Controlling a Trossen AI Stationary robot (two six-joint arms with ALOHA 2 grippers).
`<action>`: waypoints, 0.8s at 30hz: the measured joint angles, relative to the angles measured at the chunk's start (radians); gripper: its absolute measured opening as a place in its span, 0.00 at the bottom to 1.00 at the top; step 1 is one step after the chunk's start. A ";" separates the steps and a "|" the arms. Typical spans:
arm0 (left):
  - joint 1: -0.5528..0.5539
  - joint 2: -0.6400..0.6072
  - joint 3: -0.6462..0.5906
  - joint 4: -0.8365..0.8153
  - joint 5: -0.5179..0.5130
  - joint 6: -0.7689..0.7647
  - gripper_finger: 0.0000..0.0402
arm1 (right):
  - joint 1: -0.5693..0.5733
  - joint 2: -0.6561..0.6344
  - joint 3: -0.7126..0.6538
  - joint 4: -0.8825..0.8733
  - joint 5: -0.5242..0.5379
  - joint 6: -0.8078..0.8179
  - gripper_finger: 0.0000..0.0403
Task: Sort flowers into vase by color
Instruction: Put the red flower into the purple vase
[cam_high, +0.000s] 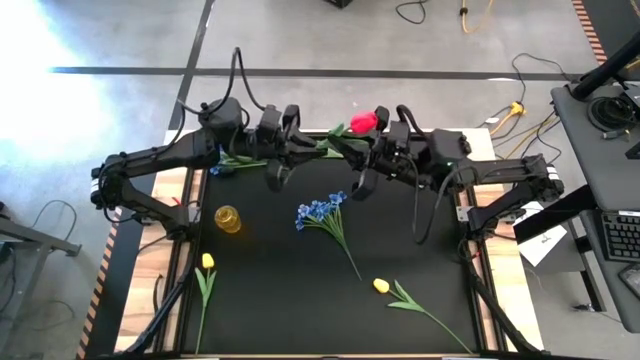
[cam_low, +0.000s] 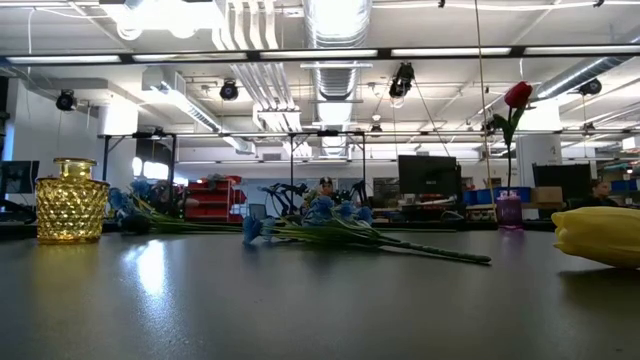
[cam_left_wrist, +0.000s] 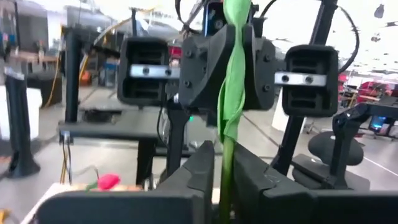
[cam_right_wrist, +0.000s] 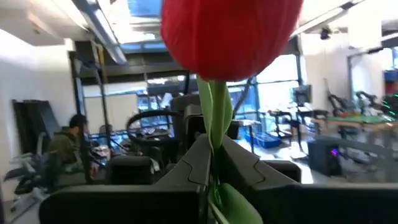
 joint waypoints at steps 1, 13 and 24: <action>0.001 -0.004 0.000 -0.023 0.001 -0.004 0.10 | -0.001 -0.005 0.000 -0.018 0.019 0.000 0.03; 0.005 -0.194 -0.001 -0.423 -0.152 0.128 0.37 | -0.055 -0.255 0.002 -0.363 0.345 -0.004 0.03; 0.005 -0.256 0.000 -0.484 -0.216 0.127 0.36 | -0.199 -0.421 -0.076 -0.560 0.799 -0.061 0.03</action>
